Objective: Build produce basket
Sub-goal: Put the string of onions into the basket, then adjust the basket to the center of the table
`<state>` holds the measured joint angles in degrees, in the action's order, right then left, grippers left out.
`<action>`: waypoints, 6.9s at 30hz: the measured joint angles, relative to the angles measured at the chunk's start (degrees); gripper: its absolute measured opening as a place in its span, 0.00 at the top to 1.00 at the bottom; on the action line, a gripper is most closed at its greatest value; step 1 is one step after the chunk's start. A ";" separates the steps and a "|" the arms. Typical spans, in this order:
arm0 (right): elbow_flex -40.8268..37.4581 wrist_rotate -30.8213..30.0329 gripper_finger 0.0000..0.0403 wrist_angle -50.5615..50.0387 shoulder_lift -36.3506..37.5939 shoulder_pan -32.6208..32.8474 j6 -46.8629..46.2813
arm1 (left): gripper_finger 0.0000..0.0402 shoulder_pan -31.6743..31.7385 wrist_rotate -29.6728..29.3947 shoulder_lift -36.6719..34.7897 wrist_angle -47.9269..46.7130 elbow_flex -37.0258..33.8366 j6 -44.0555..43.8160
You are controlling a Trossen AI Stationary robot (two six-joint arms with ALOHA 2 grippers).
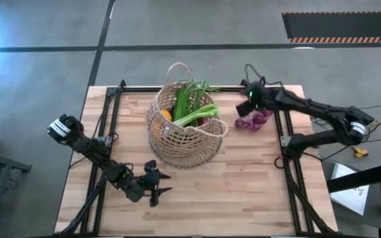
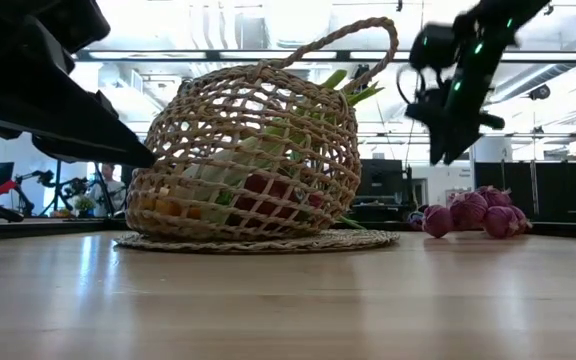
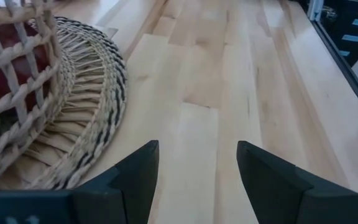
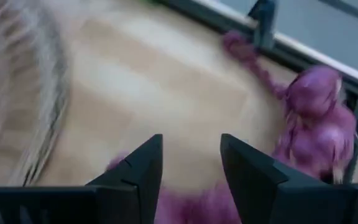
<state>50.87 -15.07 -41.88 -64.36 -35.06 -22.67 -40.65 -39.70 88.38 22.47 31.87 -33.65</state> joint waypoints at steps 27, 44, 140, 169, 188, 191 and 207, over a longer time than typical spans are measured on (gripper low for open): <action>22.09 -7.31 0.60 5.89 -41.54 -11.71 35.94 | 0.50 2.46 0.35 0.00 -0.47 -0.01 -0.46; 21.85 -7.34 0.60 6.25 -39.72 -12.47 37.24 | 0.50 3.55 0.42 0.00 -0.47 -0.03 -0.46; 70.54 -13.23 0.97 28.47 -48.28 28.97 36.88 | 0.50 3.72 0.50 0.00 -0.47 -0.10 -0.51; 70.54 -12.10 0.59 -3.02 -42.08 24.57 32.53 | 0.50 3.00 1.77 0.00 -0.43 -0.10 -0.59; 65.93 -0.07 0.59 -17.77 -38.48 36.63 29.06 | 0.50 -1.95 0.18 -5.38 -9.91 3.24 -1.73; 64.61 2.64 0.59 -14.91 -39.74 35.04 29.74 | 0.50 -1.93 -1.46 -7.79 -18.17 2.97 -8.91; 64.35 27.38 0.59 -19.65 -42.23 29.28 29.55 | 0.50 6.70 -6.75 -1.00 -28.72 -6.28 -32.87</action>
<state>115.22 12.31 -61.53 -106.59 -5.77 6.88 -33.95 -46.45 87.38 -6.25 25.58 -66.52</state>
